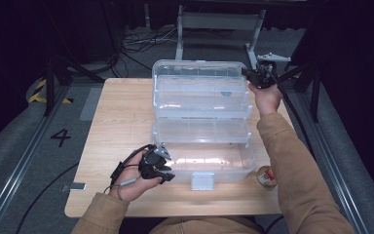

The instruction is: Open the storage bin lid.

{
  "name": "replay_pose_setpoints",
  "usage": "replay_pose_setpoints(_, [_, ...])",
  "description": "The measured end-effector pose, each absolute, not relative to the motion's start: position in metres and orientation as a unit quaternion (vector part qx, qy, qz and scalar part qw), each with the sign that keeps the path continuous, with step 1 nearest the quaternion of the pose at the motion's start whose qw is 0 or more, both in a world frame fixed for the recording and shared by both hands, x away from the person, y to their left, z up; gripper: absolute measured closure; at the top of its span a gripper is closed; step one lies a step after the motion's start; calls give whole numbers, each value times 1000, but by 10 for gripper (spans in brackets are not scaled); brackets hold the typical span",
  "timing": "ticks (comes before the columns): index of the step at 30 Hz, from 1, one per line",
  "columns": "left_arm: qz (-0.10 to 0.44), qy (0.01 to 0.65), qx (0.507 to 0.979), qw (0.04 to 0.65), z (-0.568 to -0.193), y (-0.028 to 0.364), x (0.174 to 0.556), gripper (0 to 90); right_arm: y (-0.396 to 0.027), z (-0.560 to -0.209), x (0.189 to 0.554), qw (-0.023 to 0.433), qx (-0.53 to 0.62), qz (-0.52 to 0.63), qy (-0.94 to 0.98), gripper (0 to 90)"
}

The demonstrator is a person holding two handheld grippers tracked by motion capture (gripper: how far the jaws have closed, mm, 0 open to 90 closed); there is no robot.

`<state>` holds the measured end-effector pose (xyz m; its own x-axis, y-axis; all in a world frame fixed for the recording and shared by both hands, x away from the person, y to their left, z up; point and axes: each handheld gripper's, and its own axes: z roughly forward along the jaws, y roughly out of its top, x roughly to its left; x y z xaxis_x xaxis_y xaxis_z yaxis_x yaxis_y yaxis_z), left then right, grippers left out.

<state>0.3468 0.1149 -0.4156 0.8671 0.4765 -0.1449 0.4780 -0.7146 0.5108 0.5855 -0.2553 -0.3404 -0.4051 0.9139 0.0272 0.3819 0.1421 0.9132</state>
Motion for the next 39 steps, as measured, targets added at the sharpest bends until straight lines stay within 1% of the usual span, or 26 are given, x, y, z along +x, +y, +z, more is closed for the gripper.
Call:
replay_pose_setpoints(19, [0,261,925,277,-416,115,347,687,-259,-352,603,253,473,455,710,837])
replay_pose_setpoints(39, [-1,262,924,280,-416,115,346,687,-260,-362,615,229,484,447,717,833])
